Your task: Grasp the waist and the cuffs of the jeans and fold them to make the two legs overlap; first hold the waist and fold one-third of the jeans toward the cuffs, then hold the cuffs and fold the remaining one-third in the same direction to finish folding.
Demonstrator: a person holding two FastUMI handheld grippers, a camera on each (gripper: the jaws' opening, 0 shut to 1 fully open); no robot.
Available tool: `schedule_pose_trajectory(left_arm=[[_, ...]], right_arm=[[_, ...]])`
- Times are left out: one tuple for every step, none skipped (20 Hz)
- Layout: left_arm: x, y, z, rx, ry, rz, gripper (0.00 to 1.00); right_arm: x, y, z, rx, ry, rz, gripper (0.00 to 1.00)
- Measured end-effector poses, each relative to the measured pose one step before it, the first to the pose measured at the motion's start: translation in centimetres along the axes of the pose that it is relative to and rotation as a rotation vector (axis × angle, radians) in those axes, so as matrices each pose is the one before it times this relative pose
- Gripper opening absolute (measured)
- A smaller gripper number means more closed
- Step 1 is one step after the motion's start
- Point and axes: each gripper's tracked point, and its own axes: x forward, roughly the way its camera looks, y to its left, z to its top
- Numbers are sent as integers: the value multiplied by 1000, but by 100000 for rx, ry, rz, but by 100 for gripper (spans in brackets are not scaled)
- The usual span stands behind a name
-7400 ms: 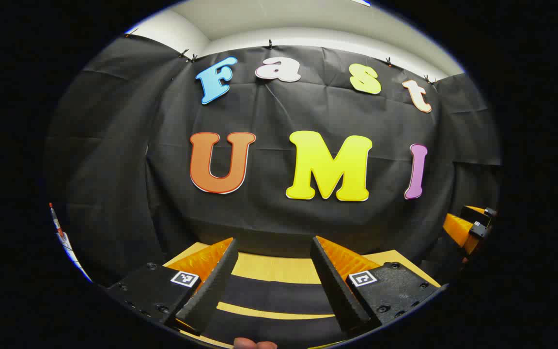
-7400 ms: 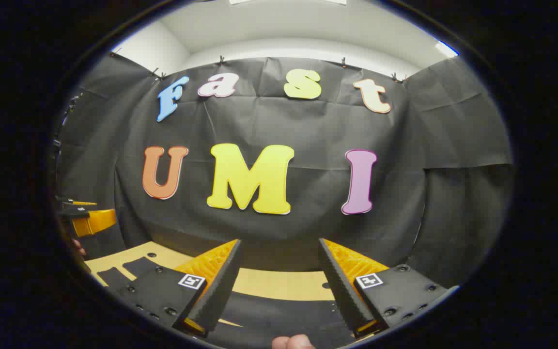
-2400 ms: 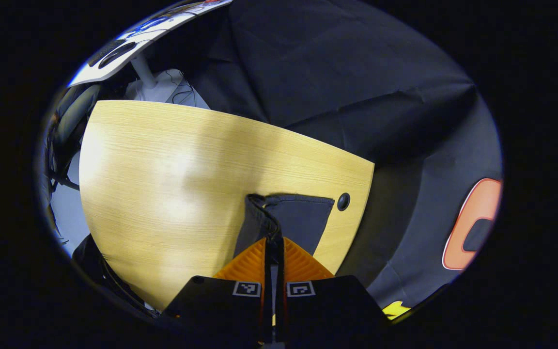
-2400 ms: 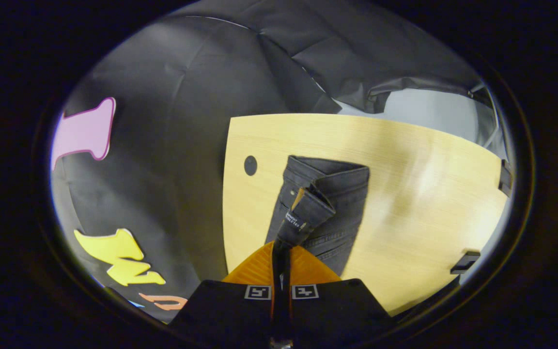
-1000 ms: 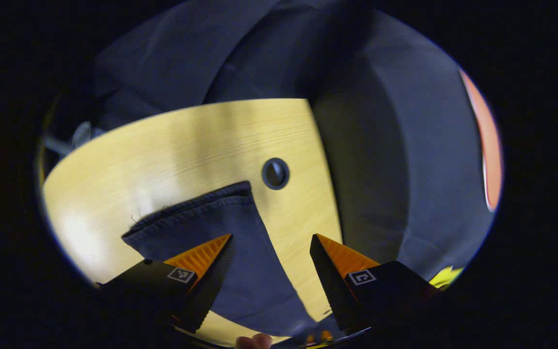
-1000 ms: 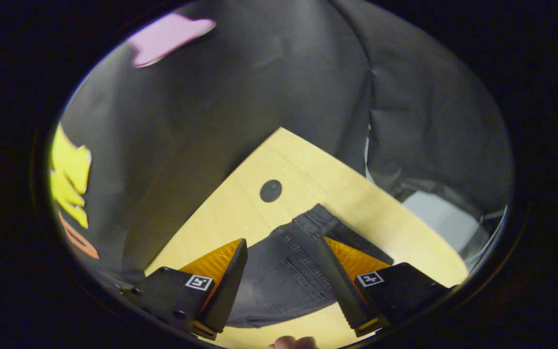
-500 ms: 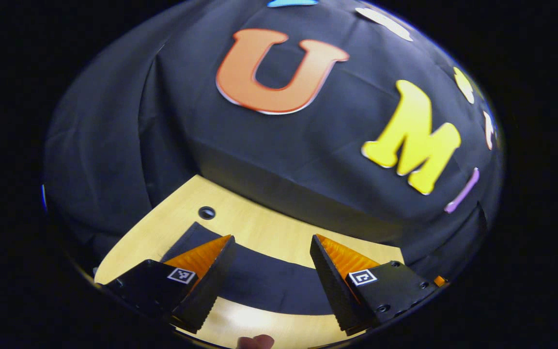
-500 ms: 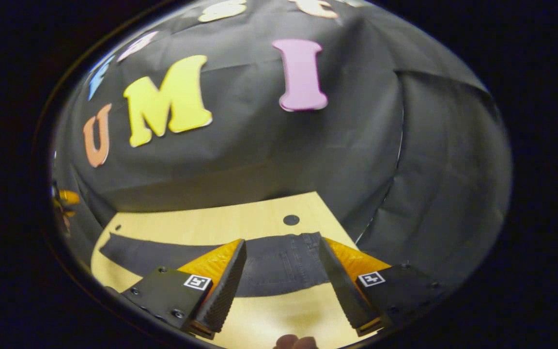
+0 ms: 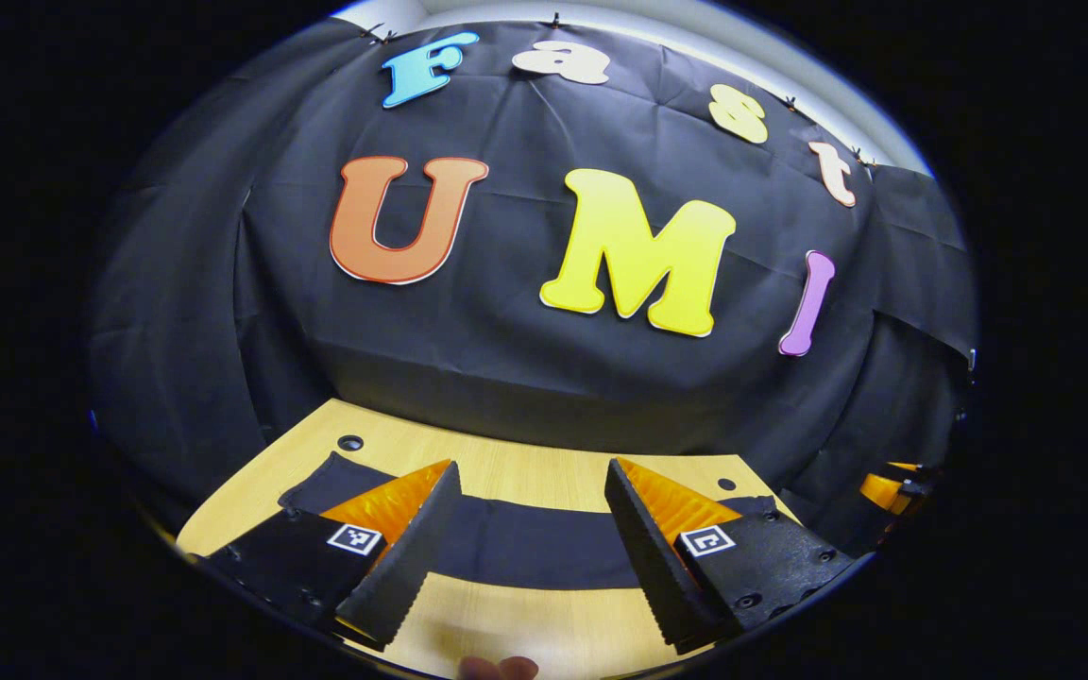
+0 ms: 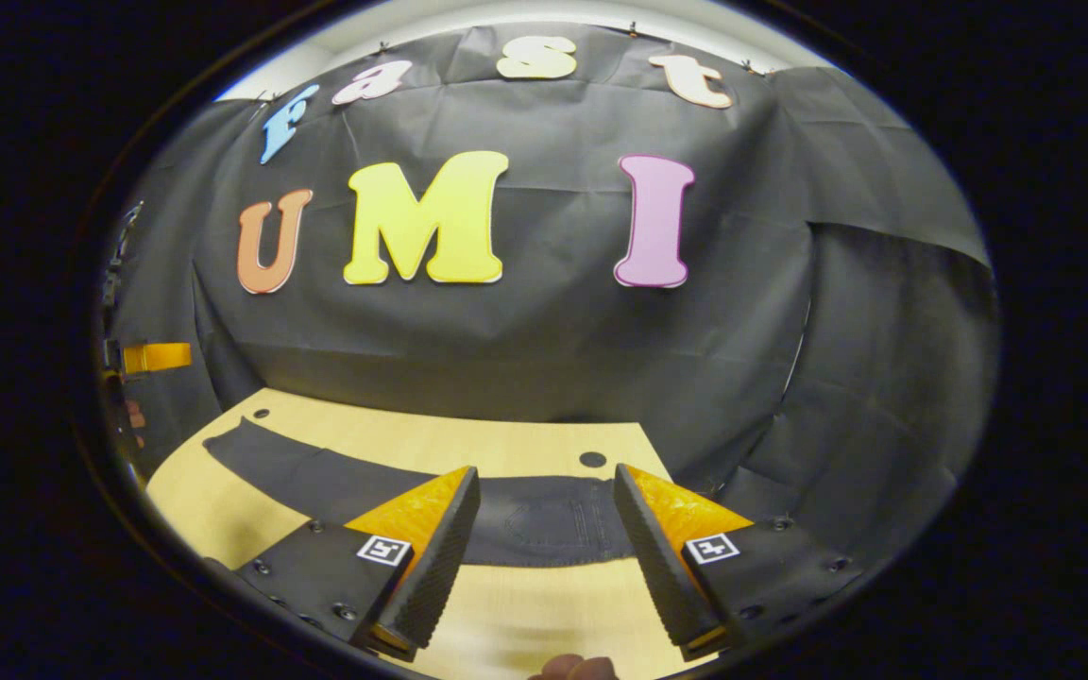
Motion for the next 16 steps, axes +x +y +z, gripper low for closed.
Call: schedule_pose_trajectory(left_arm=[[-290, -335, -615, 29, 1140, 415, 98], [-84, -57, -532, 477, 1186, 1146, 99], [-128, -230, -443, 305, 1088, 213, 99], [-53, -97, -465, 162, 1549, 800, 99], [-189, -140, -439, -129, 1778, 31, 99], [-150, 7, -372, -217, 1458, 897, 99], [-258, -102, -260, -493, 1152, 862, 99], [116, 36, -422, -837, 1565, 793, 99], [-62, -89, -446, -650, 1879, 619, 99], [109, 159, -612, -678, 2241, 866, 99], [87, 311, -816, -782, 2882, 1649, 99], [74, 309, -695, -930, 2313, 1830, 99], [-27, 274, -621, -598, 2167, 1484, 99], [-49, 299, -498, -295, 2142, 1789, 99], [-121, 106, -341, -66, 1500, 1235, 99], [114, 73, -18, 24, 804, 1236, 99]], right_arm=[[87, -577, -562, 1757, 1143, -509, 90], [255, -578, -655, 1613, 1374, -347, 87], [536, -645, -1086, 1648, 2212, -576, 90], [828, -801, -1266, 1816, 3503, -525, 90], [1077, -896, -1453, 2458, 3771, -799, 91], [1487, -1046, -1605, 2774, 3884, -314, 89], [1607, -1139, -1446, 2855, 3989, -913, 89], [1913, -1360, -1188, 3920, 3278, -1902, 92], [1788, -982, -646, 4182, 2394, -994, 90], [1998, -1543, -719, 5175, 2300, -1501, 95], [1950, -1368, -252, 4784, 1446, -1153, 93], [1769, -1294, -197, 2582, 1255, -1821, 94], [1503, -1071, -143, 1797, 776, -1247, 98], [1459, -547, 70, 2462, 478, -59, 98], [1091, -533, 87, 2541, 746, 505, 97], [700, -594, 22, 1724, 331, 589, 97]])
